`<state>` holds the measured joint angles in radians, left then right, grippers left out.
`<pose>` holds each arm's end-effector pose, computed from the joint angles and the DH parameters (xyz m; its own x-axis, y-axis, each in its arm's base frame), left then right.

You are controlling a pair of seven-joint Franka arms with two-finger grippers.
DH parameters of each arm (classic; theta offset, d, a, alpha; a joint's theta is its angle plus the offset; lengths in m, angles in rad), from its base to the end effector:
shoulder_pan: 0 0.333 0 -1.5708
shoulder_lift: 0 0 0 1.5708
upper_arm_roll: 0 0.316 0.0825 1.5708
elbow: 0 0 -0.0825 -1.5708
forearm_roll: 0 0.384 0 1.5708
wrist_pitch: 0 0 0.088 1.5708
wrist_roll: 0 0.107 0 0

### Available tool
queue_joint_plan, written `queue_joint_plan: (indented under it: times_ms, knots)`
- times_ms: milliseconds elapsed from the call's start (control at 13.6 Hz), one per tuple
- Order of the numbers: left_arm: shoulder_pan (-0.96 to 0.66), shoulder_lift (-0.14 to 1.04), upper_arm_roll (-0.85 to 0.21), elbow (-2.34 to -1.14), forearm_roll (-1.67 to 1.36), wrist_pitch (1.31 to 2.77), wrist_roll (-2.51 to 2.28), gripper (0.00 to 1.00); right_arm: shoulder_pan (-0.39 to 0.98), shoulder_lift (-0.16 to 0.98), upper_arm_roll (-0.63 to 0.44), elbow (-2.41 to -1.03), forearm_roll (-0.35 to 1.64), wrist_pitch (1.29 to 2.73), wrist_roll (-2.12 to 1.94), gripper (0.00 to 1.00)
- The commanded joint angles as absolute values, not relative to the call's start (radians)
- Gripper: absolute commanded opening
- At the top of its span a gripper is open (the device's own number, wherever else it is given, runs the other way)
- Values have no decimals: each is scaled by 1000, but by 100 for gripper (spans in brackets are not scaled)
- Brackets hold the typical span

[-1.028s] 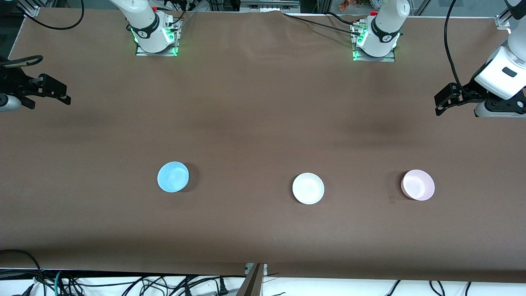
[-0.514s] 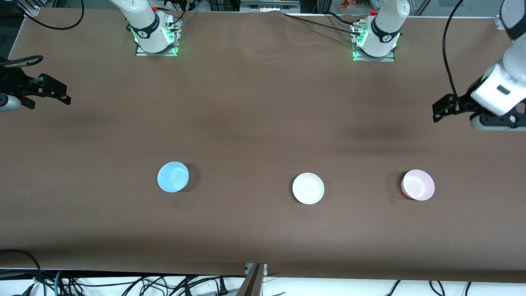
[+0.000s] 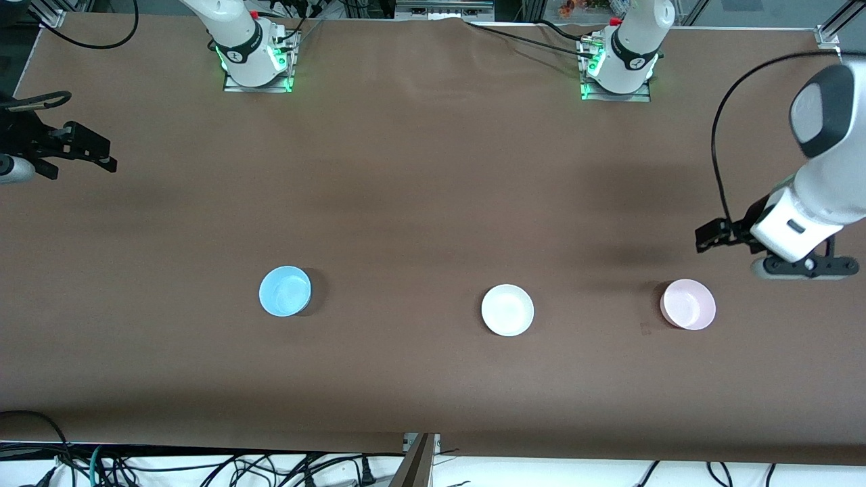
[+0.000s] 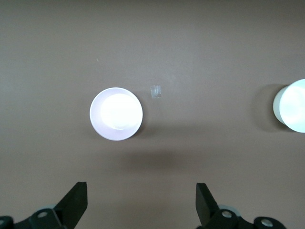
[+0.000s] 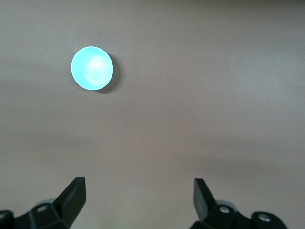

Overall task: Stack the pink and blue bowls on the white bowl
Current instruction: 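Move the left gripper over the pink bowl, then lower the left gripper and grasp the pink bowl's rim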

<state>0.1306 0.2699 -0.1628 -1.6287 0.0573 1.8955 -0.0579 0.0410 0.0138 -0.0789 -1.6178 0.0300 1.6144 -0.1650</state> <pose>0.6412 -0.0070 0.4648 0.9999 0.0132 0.0012 0.0132 -0.9999 -0.0110 0.5610 -0.0179 0.5984 0.9920 0.1254 -0.0122 0.1250 -0.9917 -0.0313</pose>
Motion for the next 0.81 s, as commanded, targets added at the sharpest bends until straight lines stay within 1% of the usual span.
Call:
queue_joint_plan:
  times_ms: [0, 440, 661, 734]
  knots:
    - [146, 339, -167, -1606, 46, 1956, -38, 100, 32, -6, -75, -1637, 43, 1612, -163, 100]
    - [146, 497, -167, -1617, 49, 2135, 9, 100, 32, -6, -75, -1637, 43, 1614, -163, 100]
    - [149, 543, -164, -1626, 49, 2193, 9, 100, 32, -5, -75, -1637, 43, 1614, -163, 100]
    - [156, 546, -164, -1649, 49, 2225, 9, 100, 32, -5, -75, -1637, 44, 1614, -163, 100]
